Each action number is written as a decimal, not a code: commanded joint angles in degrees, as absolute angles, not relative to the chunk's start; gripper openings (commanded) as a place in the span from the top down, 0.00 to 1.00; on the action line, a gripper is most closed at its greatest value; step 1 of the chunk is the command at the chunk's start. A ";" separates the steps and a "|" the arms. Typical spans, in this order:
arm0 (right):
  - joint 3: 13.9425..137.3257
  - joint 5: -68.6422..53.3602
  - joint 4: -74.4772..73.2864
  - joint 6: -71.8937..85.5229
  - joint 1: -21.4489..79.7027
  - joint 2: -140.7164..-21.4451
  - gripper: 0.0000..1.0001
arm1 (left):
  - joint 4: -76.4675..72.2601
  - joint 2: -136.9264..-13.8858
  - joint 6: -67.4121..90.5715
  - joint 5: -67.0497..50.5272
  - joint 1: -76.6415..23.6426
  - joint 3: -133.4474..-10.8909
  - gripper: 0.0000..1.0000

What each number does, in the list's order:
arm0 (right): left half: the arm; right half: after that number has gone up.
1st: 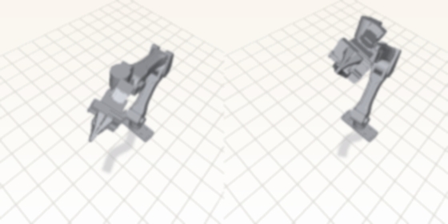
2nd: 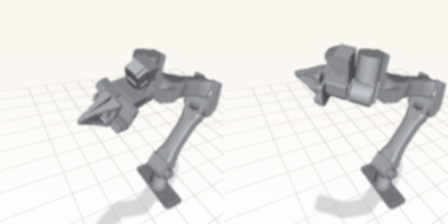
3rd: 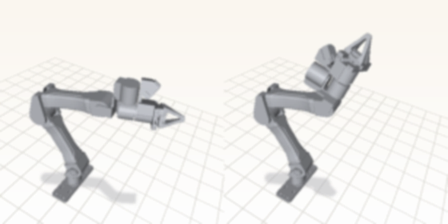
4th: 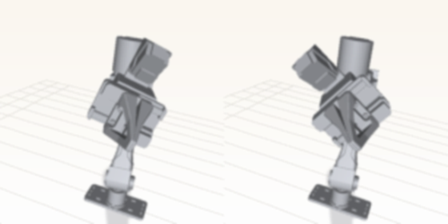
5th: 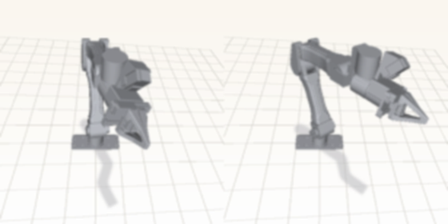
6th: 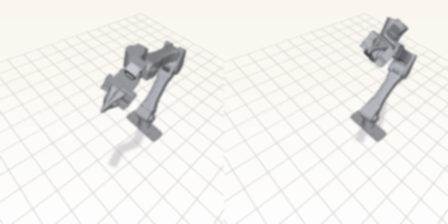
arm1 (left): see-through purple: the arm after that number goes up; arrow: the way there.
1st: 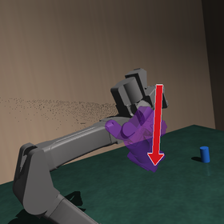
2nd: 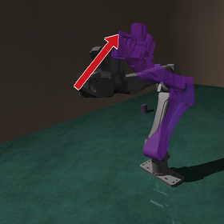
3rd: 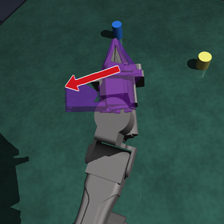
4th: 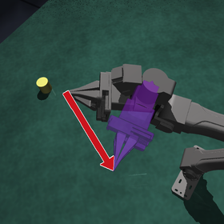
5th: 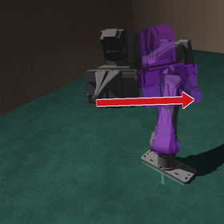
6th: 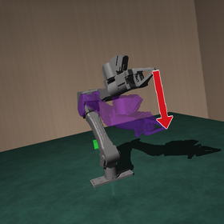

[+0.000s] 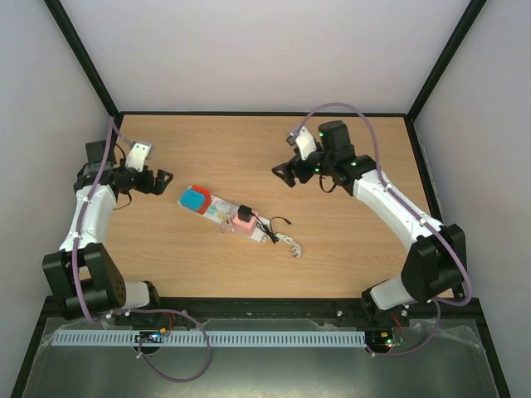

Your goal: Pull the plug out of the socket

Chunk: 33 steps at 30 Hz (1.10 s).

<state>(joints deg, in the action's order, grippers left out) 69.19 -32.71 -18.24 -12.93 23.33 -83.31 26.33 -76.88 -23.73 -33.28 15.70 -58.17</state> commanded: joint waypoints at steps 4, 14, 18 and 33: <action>76.44 -26.24 -26.61 -16.94 34.68 -87.53 0.02 | 30.80 -74.94 -28.90 -37.09 15.53 -56.53 0.00; 80.17 -24.26 -32.08 -18.02 44.11 -93.64 0.20 | 33.83 -73.20 -34.24 -39.55 15.43 -55.17 0.00; 80.56 -23.73 -33.14 -17.96 45.86 -95.48 0.31 | 34.43 -73.47 -35.29 -40.23 15.40 -54.96 0.00; 79.31 -22.15 -36.81 -18.70 48.78 -98.60 0.53 | 33.13 -74.97 -34.16 -40.48 14.99 -55.55 0.00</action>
